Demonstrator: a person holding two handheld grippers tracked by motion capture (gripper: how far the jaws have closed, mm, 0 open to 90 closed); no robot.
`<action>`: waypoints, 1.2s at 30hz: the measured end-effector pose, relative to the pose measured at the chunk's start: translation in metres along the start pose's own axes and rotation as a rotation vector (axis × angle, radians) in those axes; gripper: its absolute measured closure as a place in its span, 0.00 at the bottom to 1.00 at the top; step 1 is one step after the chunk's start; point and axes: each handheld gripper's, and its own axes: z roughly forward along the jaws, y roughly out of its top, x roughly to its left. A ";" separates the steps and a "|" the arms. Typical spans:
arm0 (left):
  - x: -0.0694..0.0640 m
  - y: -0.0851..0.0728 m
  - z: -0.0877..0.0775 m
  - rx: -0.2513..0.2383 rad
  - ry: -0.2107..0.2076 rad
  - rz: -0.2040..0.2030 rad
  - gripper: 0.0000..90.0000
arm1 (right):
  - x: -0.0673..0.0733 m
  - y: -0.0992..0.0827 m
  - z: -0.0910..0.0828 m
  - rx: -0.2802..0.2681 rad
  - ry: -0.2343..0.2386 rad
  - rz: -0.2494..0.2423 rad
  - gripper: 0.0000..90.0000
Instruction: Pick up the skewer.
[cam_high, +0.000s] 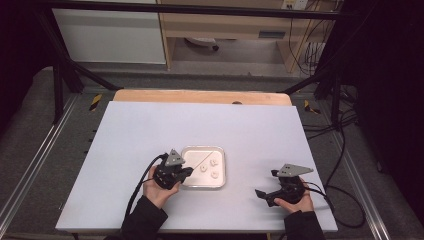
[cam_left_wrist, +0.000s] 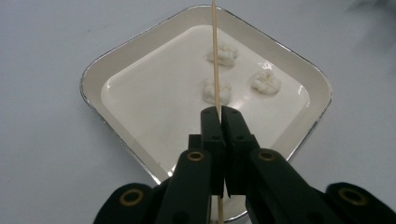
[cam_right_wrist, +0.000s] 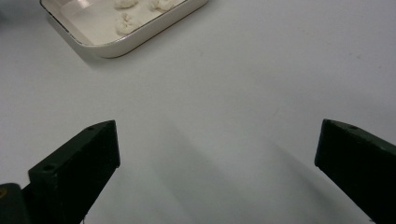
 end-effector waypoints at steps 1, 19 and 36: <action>0.000 0.000 0.000 0.000 -0.005 0.002 0.99 | 0.001 0.001 0.000 0.002 -0.007 -0.007 0.01; -0.013 0.009 -0.001 0.013 -0.069 0.058 0.99 | 0.021 0.015 0.006 0.032 -0.075 -0.129 0.01; -0.032 0.024 0.001 0.064 -0.112 0.177 0.99 | 0.044 0.037 0.013 0.065 -0.138 -0.318 0.03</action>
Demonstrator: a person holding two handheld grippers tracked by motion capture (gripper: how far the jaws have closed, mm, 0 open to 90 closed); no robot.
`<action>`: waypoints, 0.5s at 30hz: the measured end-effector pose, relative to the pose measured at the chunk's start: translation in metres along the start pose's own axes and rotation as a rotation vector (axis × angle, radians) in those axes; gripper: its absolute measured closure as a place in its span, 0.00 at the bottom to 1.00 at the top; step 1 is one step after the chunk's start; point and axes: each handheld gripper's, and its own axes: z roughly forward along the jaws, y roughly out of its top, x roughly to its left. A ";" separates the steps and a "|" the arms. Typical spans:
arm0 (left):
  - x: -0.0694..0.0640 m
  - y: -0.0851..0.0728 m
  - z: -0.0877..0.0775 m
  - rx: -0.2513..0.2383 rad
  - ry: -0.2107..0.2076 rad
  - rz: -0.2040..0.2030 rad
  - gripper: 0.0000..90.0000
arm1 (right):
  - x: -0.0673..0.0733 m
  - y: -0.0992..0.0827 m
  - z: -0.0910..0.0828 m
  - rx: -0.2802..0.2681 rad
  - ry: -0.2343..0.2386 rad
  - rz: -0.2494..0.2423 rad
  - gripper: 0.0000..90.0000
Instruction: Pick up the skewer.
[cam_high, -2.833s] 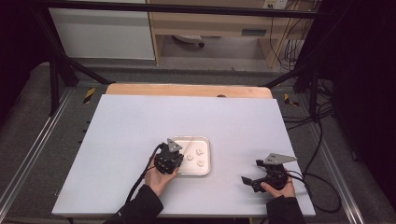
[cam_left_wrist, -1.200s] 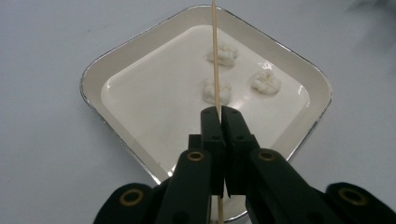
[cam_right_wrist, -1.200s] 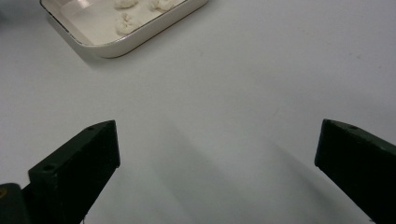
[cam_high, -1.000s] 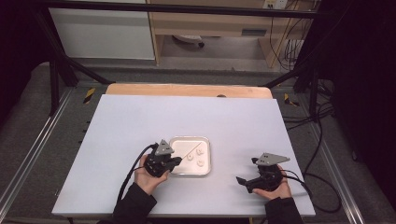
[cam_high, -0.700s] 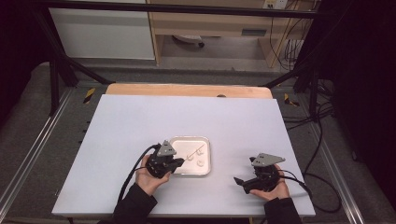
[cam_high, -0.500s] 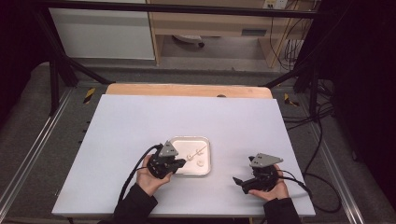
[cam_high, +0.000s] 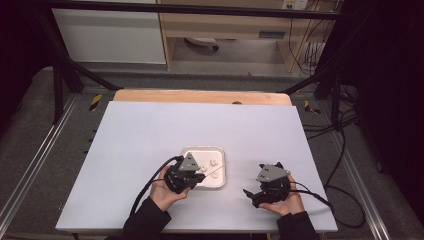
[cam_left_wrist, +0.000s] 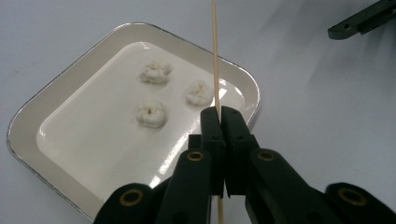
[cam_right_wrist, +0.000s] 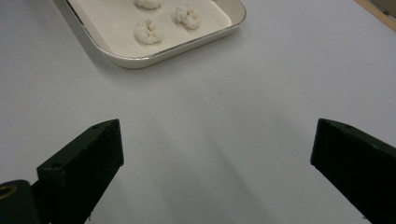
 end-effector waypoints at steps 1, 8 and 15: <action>0.000 0.000 0.000 0.000 0.000 0.000 0.99 | 0.001 0.002 0.000 0.003 -0.002 -0.007 0.03; -0.004 0.010 0.005 0.025 -0.020 0.035 0.99 | 0.006 0.011 0.000 0.008 -0.015 -0.078 0.05; -0.009 0.018 0.011 0.047 -0.033 0.068 0.99 | 0.012 0.018 0.002 0.020 -0.032 -0.150 0.07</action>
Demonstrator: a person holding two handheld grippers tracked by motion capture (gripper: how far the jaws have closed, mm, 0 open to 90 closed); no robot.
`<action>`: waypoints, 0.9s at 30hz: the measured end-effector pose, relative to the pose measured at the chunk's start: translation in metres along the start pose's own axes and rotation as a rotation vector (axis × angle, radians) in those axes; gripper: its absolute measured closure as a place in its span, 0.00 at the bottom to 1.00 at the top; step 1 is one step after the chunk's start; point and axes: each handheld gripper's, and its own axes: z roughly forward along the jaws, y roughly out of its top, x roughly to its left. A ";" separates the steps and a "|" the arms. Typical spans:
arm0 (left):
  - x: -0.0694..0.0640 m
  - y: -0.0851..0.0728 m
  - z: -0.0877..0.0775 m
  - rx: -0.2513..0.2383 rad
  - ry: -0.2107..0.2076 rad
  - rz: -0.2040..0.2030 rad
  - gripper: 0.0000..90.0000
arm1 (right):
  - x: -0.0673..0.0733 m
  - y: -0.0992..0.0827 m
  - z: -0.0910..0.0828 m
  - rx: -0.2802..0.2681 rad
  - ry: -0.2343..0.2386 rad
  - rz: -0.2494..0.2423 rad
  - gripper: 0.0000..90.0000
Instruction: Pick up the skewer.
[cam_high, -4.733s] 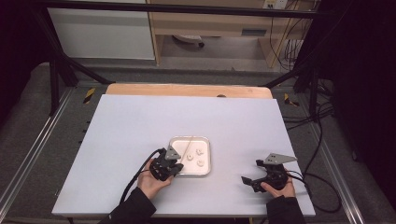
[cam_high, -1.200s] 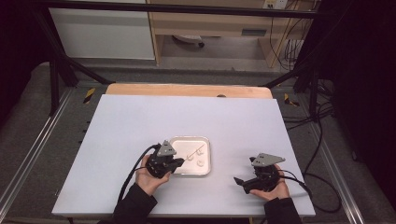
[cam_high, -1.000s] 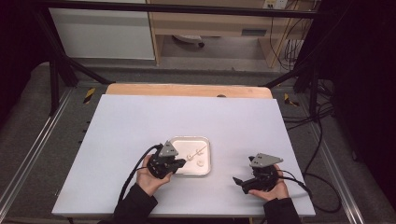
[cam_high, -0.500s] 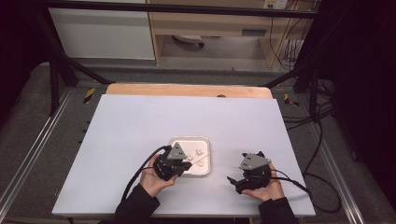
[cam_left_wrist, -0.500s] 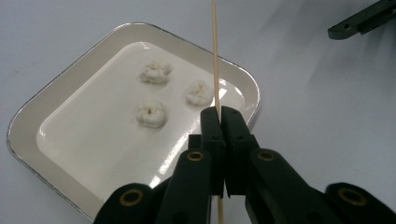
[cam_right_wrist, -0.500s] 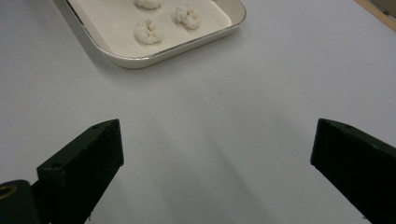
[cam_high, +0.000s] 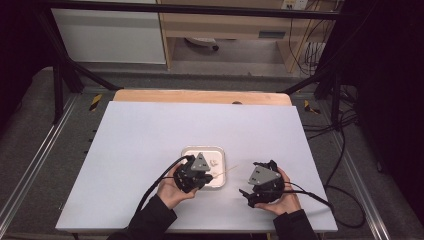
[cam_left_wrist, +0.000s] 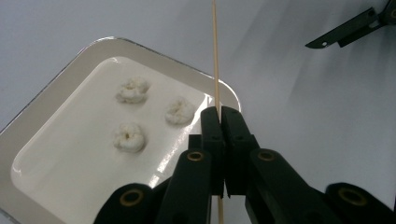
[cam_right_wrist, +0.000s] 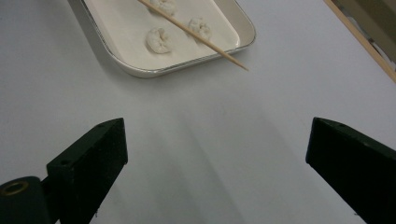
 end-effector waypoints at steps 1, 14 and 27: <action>-0.002 0.004 0.002 0.005 -0.004 0.009 0.99 | 0.000 0.001 0.000 0.002 -0.001 -0.012 0.07; -0.010 0.021 0.013 0.042 -0.020 0.062 0.99 | 0.007 0.012 0.000 0.014 -0.019 -0.140 0.11; -0.018 0.034 0.024 0.071 -0.038 0.089 0.99 | 0.013 0.016 0.002 0.017 -0.031 -0.289 0.24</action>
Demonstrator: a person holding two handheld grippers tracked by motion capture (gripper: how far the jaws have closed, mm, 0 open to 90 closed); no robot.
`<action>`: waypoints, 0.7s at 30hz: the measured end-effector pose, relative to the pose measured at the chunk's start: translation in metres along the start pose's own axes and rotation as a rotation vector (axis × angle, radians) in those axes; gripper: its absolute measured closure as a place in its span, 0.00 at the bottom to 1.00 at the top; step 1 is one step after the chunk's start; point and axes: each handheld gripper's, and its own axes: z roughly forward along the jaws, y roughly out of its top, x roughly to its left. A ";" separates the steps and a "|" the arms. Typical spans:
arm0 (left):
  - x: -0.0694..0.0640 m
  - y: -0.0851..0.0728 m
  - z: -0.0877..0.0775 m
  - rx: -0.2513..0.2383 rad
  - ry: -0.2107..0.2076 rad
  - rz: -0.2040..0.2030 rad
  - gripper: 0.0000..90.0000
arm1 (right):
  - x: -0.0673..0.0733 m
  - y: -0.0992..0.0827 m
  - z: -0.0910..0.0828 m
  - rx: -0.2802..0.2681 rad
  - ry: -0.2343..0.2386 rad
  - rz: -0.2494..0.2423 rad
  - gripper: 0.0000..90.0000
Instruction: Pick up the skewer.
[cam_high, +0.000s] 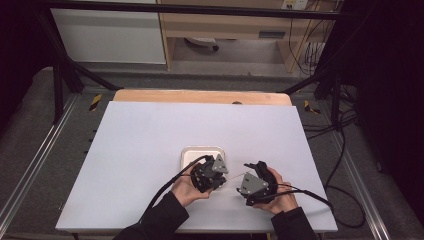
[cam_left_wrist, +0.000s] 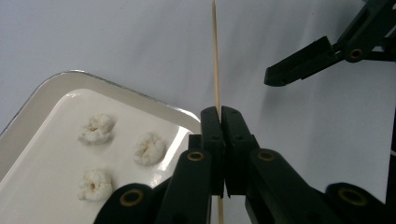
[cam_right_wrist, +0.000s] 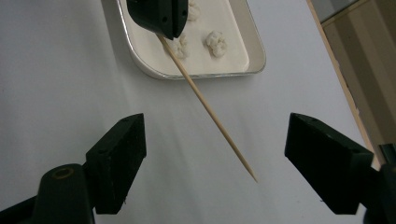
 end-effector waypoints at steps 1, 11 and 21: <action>0.000 0.000 0.000 0.000 0.000 0.000 0.99 | 0.000 0.000 0.000 0.002 0.002 -0.013 0.25; -0.006 0.011 0.006 0.016 -0.014 0.024 0.99 | 0.003 -0.001 0.001 -0.008 0.000 -0.113 0.40; -0.011 0.016 0.010 0.031 -0.025 0.043 0.99 | 0.005 -0.002 0.001 0.003 0.011 -0.222 0.59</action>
